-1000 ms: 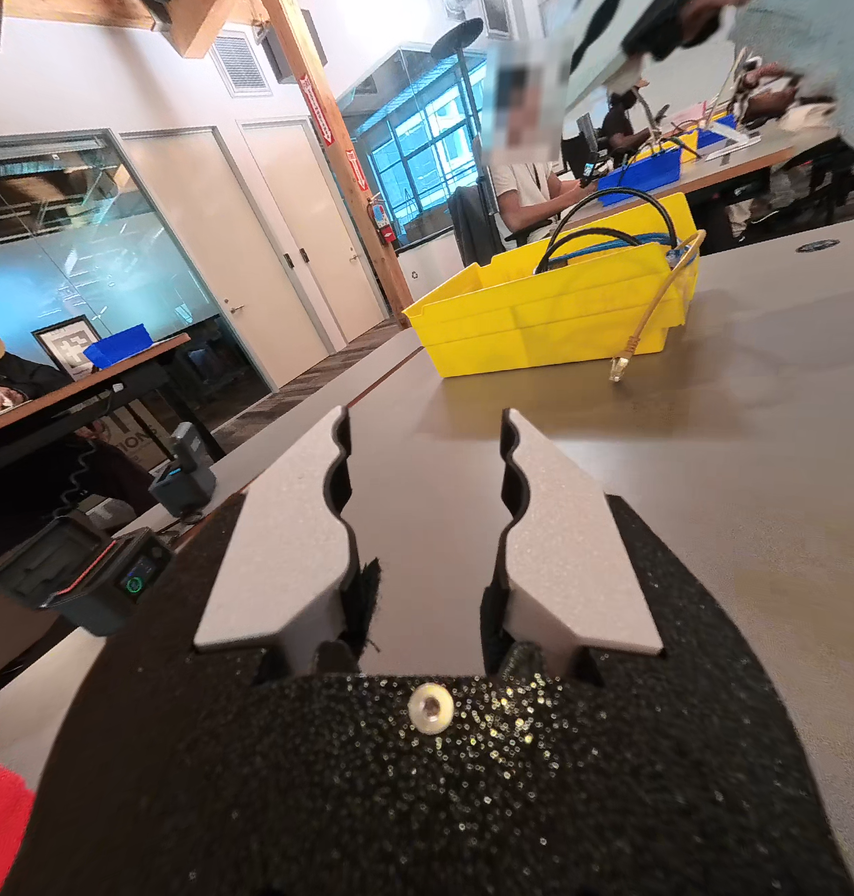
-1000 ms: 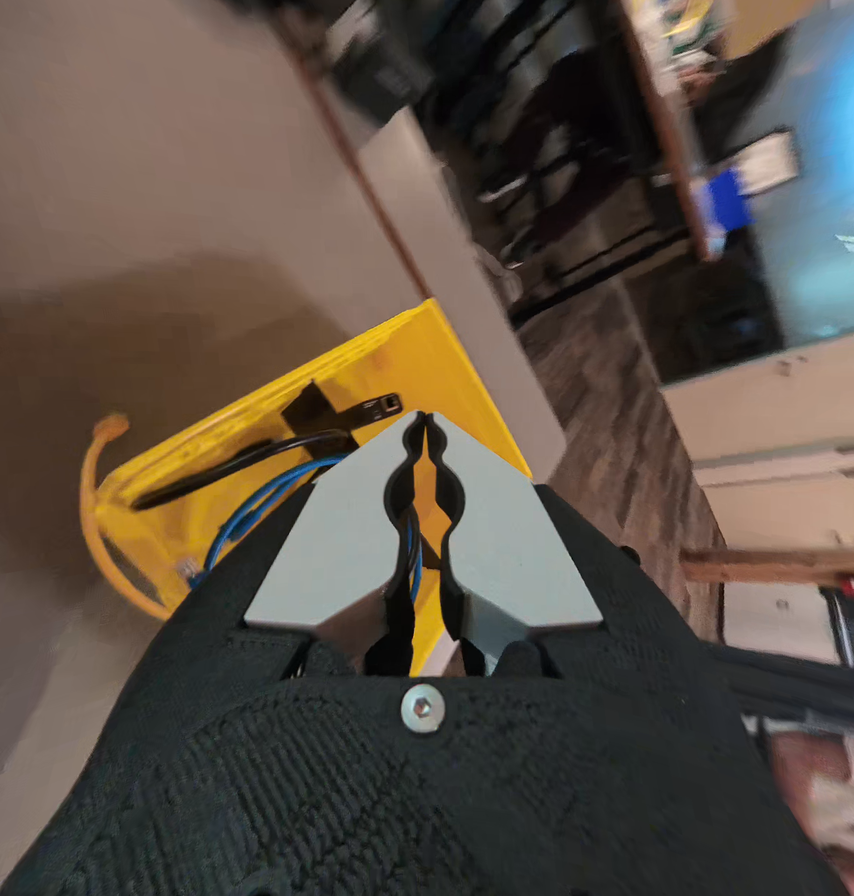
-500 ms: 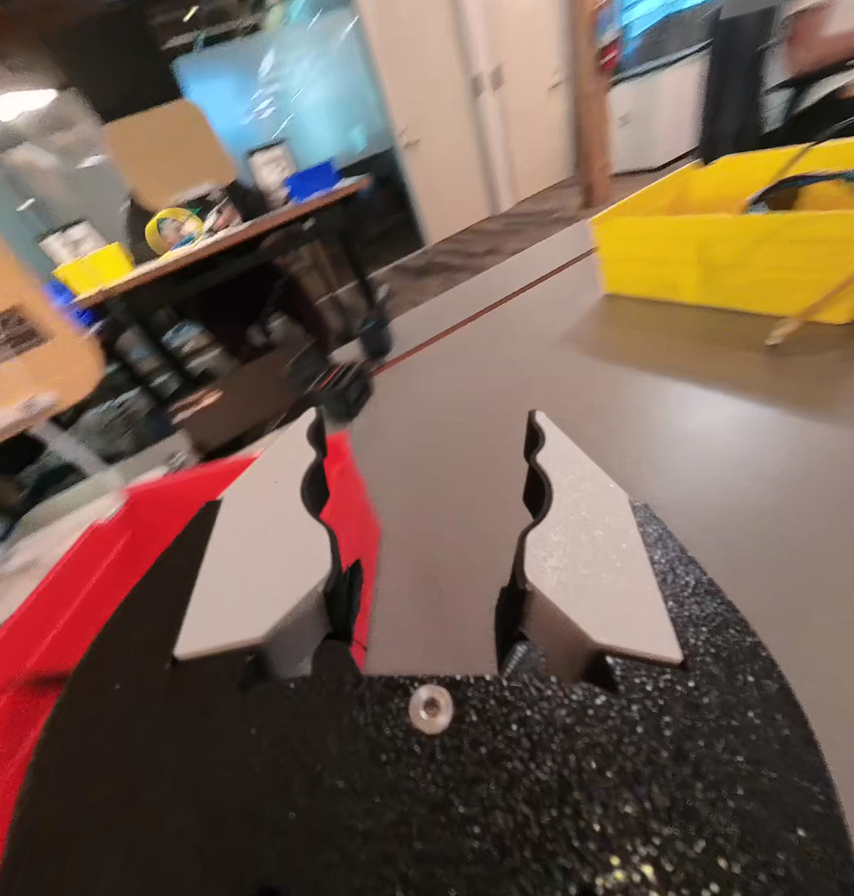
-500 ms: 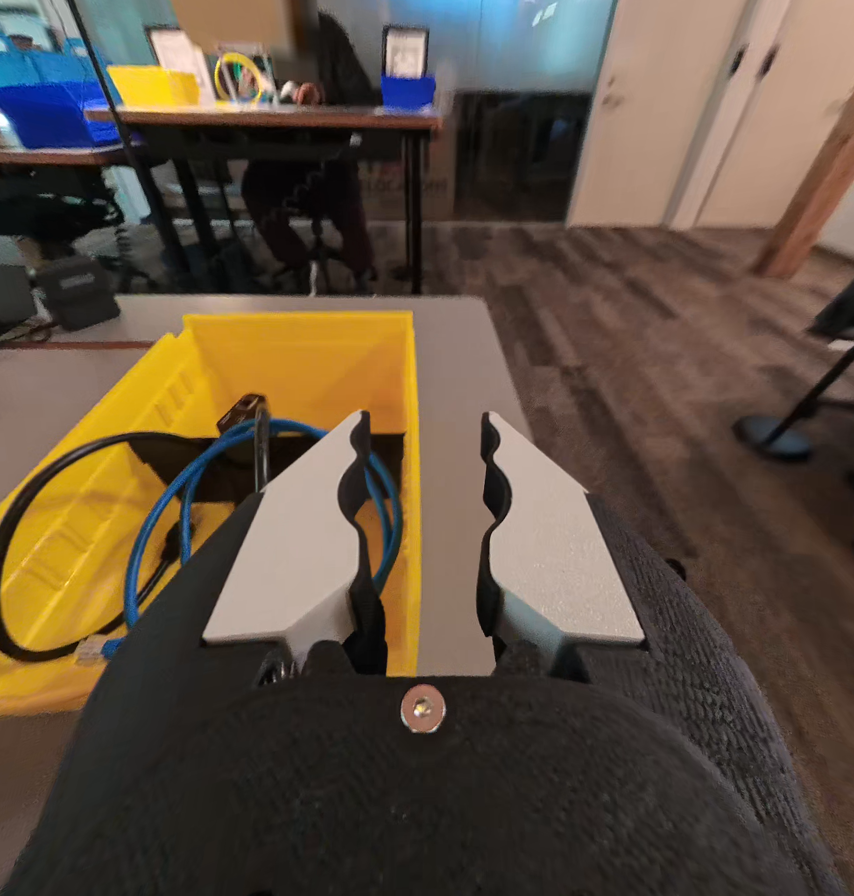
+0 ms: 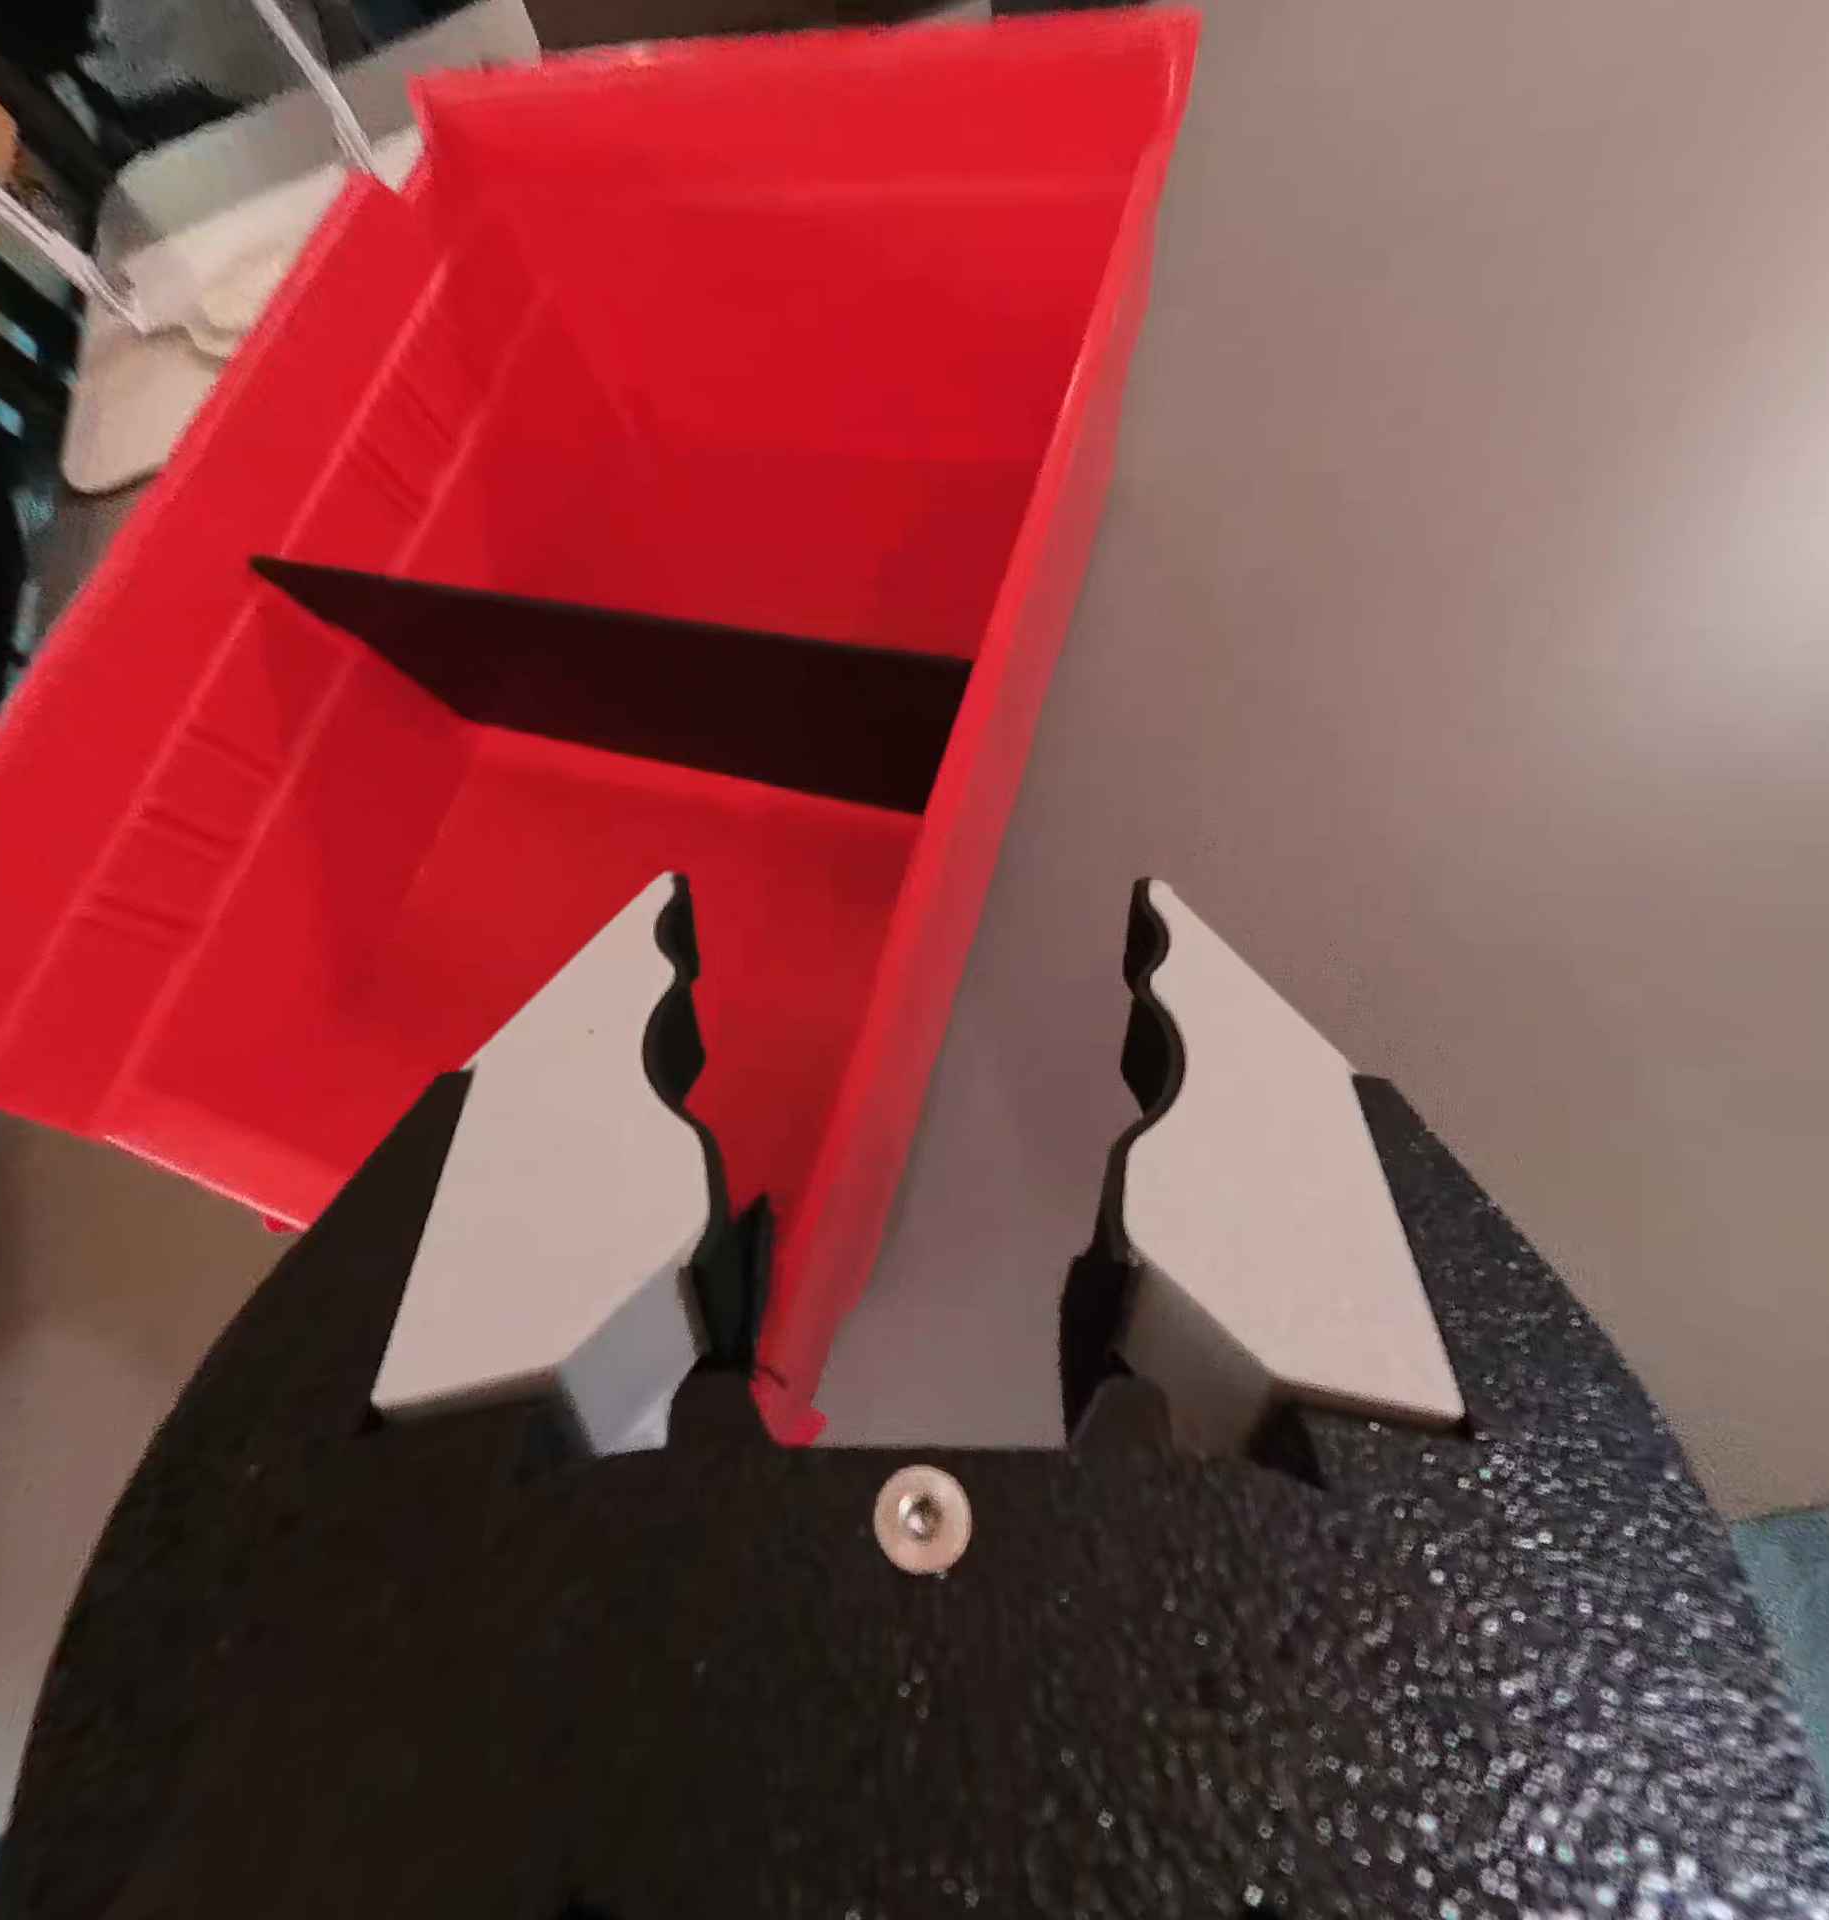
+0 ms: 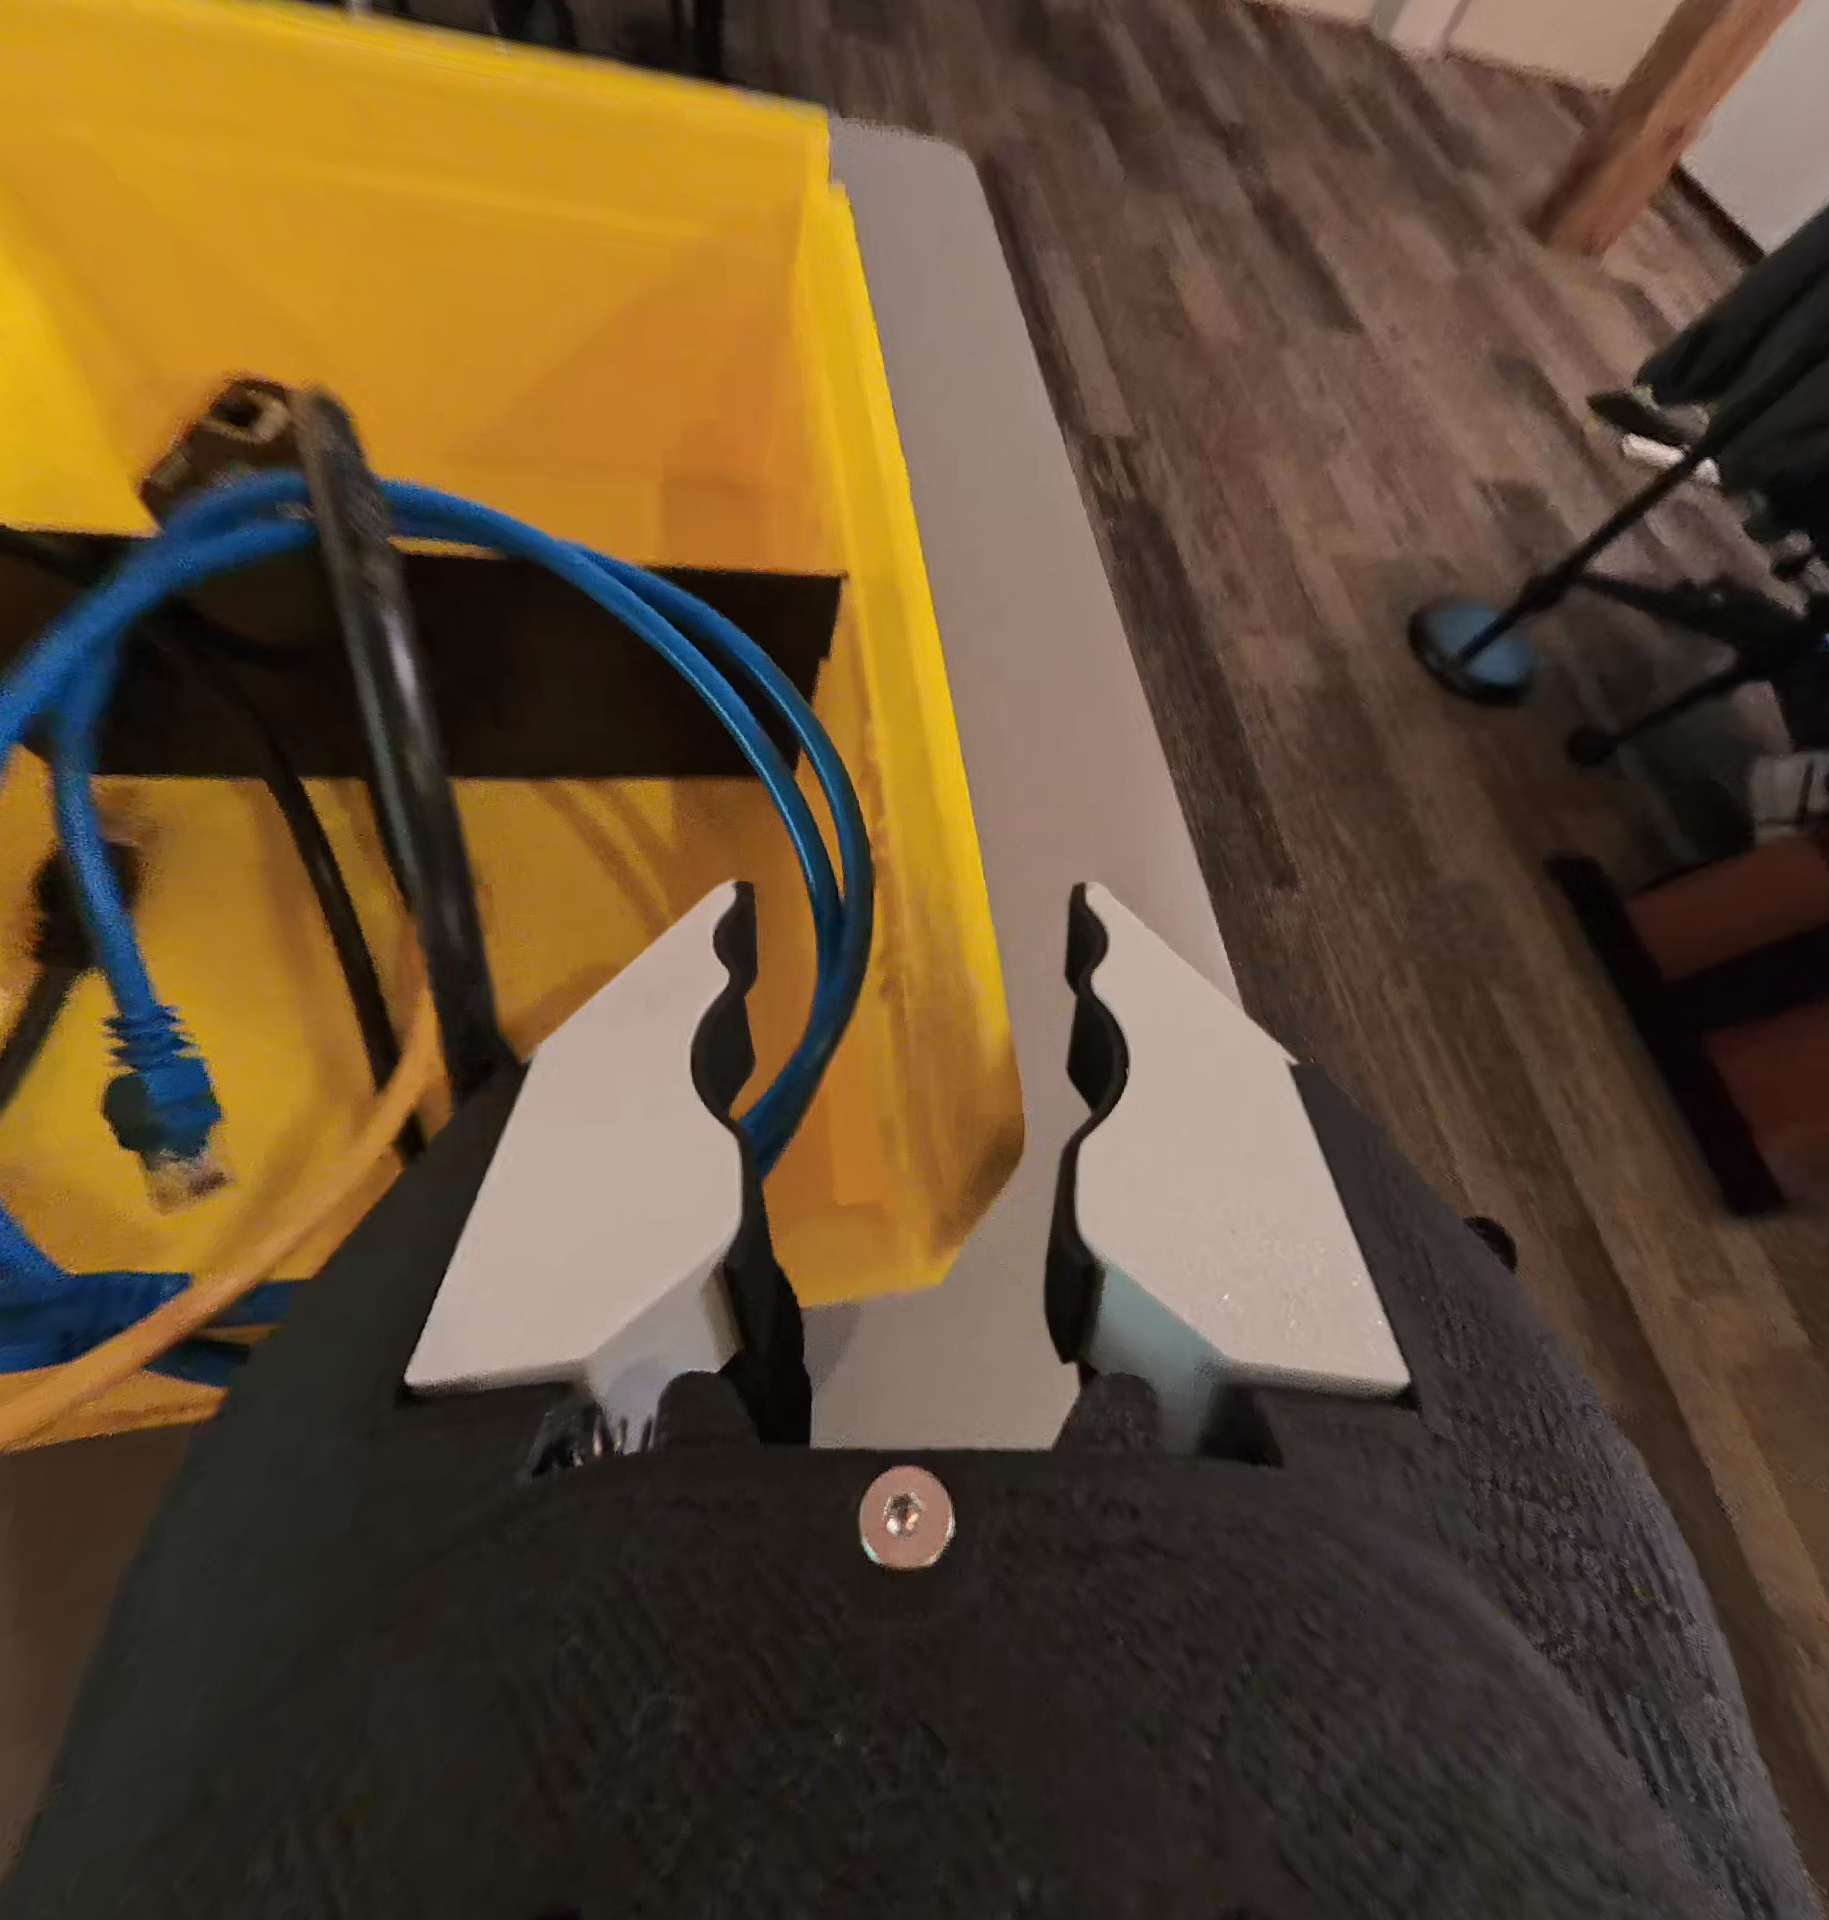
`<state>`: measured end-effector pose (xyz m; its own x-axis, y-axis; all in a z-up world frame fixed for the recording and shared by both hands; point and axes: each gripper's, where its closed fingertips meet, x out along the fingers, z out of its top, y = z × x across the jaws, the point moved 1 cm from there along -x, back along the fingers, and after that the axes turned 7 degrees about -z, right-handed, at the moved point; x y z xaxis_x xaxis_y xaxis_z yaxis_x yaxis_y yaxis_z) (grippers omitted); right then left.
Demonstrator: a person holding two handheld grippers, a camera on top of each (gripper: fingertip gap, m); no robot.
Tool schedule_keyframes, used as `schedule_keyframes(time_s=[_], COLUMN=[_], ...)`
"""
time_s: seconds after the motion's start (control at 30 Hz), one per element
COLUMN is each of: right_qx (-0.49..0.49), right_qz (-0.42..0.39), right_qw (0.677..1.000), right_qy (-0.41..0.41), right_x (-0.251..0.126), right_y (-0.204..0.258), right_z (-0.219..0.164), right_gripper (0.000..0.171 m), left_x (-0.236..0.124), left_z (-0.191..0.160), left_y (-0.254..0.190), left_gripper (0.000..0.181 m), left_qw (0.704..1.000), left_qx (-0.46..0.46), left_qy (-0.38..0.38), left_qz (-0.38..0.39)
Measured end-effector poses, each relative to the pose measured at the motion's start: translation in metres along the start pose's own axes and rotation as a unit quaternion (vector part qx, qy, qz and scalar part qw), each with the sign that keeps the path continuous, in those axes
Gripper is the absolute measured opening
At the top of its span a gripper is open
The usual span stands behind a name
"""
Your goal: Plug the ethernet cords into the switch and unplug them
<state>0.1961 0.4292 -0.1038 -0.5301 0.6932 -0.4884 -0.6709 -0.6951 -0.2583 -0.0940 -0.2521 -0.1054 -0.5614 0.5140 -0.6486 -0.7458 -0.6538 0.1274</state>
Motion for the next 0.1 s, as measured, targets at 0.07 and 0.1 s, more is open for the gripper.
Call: schedule_keyframes(time_s=[0.07,0.1], right_qx=[-0.003,0.005], right_qz=[0.005,0.021], right_qw=[1.000,1.000], right_qy=[0.020,0.021], right_x=[0.0031,0.0043], right_y=[-0.0001,0.0026], right_z=[-0.0095,-0.0110], right_gripper=[0.059,0.053], left_x=[0.0050,0.0059], left_z=[-0.0105,-0.0148], left_y=[0.0012,0.0040], left_gripper=[0.078,0.070], left_qw=[0.999,0.999], left_qx=[0.005,0.019], left_qy=[0.032,0.046], left_qz=[0.005,0.014])
